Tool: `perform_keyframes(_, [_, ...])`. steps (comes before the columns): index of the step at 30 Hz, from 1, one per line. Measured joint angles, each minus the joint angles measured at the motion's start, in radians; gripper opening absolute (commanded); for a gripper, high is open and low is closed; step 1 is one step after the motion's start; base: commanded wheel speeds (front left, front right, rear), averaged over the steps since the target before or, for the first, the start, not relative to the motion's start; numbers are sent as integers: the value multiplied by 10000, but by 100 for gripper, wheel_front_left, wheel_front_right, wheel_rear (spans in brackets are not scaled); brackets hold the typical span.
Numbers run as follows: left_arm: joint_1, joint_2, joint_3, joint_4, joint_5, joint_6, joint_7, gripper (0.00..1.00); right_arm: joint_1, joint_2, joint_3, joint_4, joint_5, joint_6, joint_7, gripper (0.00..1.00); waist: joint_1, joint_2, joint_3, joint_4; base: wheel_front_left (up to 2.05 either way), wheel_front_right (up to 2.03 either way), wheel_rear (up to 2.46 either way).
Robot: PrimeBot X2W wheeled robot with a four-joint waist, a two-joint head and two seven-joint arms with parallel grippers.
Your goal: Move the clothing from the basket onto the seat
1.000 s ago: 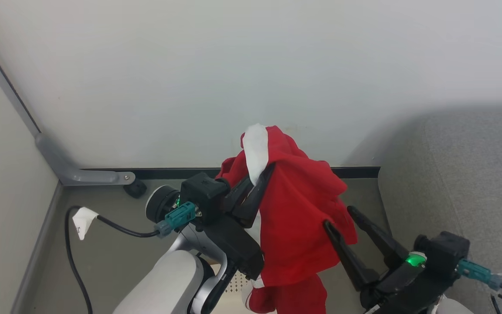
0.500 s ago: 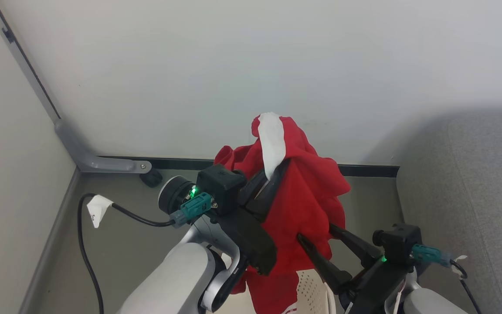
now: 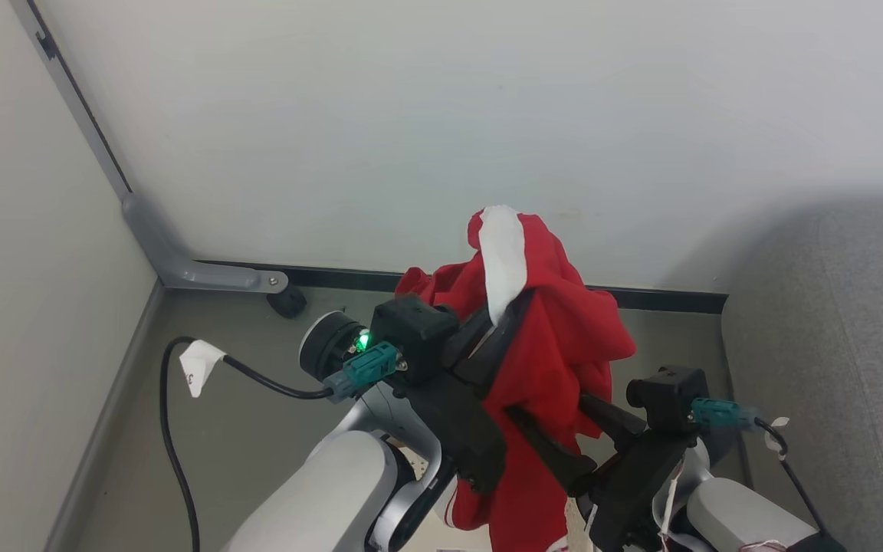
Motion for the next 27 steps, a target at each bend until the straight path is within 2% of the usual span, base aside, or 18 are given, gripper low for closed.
perform_keyframes(9, [-76,-88,-226,0,-6,-75,35,0,-692,382,568,855,401,0,-13,100,0,0,-3,186,0,0,0])
perform_keyframes(10, [-74,-90,-249,0,-23,-75,36,0,-744,397,631,938,420,-2,-48,73,0,0,-7,198,0,0,0])
perform_keyframes(11, [-74,-94,-274,0,-46,-75,36,0,-790,401,677,995,451,0,-98,14,0,0,-13,208,0,0,0])
perform_keyframes(12, [-73,-107,-291,0,-105,-75,36,0,-824,401,708,1045,477,-2,-140,0,0,0,-20,218,0,0,0])
perform_keyframes(19, [-33,-123,-265,2,-299,-2,48,0,-1050,391,1057,1298,690,0,-545,0,1,1,-10,200,0,0,0])
perform_keyframes(27, [119,-8,-40,205,-376,113,48,0,-1042,-2,1287,1258,1026,0,-1110,0,0,1,14,75,0,0,0])
